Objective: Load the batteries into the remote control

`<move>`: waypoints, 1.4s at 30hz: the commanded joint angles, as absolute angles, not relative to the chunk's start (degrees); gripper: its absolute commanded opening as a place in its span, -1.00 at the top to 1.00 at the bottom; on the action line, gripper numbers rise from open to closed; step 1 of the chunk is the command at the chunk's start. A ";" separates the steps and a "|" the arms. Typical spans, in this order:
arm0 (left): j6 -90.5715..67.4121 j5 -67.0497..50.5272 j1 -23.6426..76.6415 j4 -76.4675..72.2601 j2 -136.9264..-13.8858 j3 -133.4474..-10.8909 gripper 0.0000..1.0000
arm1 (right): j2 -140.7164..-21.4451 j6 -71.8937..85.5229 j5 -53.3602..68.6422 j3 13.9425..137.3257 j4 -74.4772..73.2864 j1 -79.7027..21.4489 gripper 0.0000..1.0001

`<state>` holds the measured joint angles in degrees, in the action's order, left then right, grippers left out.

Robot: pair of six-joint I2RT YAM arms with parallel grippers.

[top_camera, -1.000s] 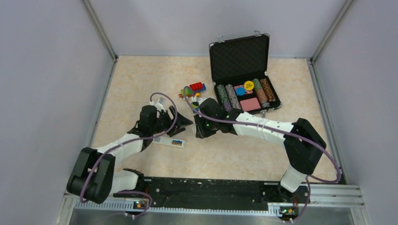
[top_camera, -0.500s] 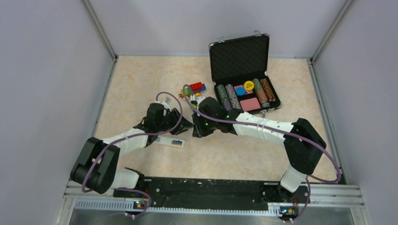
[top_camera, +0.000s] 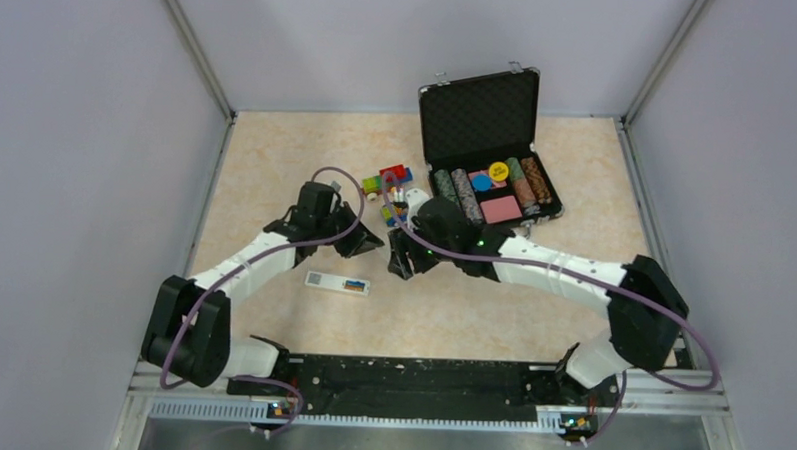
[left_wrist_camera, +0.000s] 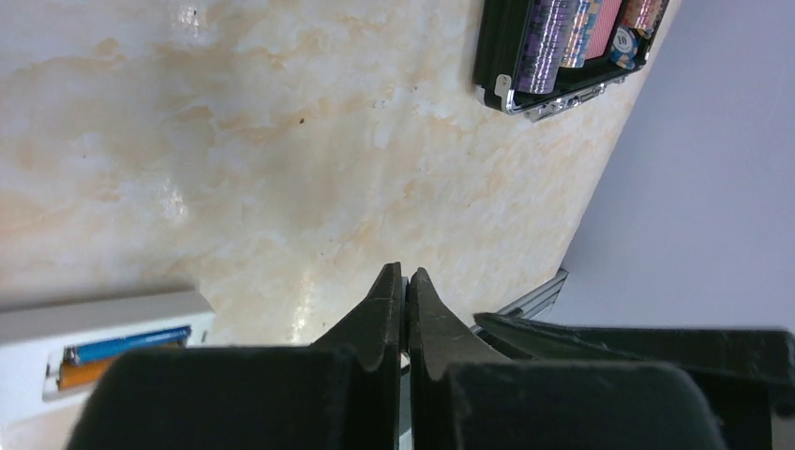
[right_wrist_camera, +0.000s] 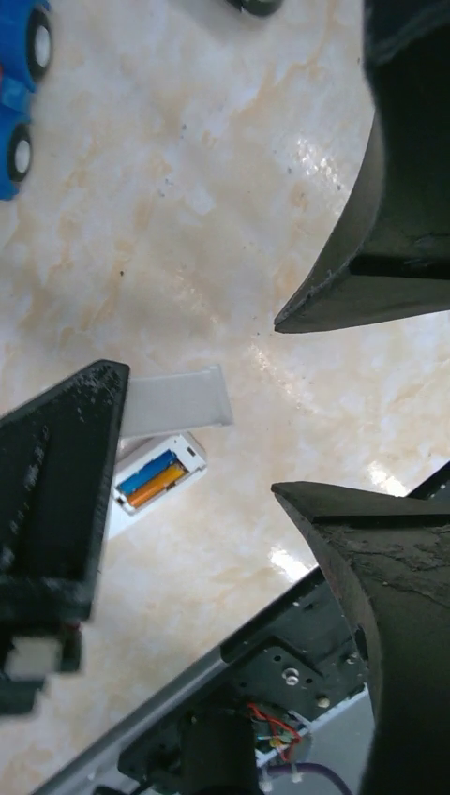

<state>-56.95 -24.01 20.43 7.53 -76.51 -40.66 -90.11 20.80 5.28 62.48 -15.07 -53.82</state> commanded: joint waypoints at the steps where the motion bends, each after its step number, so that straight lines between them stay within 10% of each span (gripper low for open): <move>1: -59.22 -22.62 20.48 23.10 -75.71 -48.71 1.00 | -79.02 11.31 7.33 57.05 -2.57 -53.93 -0.18; 24: -77.87 -32.00 20.84 33.84 -68.90 -56.83 1.00 | -68.80 -35.97 7.71 35.68 35.08 -63.09 -0.06; 42: -78.34 -31.64 20.91 34.09 -64.86 -55.24 1.00 | -73.34 -35.21 6.98 38.79 37.35 -62.69 0.58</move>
<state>-77.73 -31.86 20.69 34.74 -67.31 -55.57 -73.23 -37.43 6.28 35.40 35.29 -62.50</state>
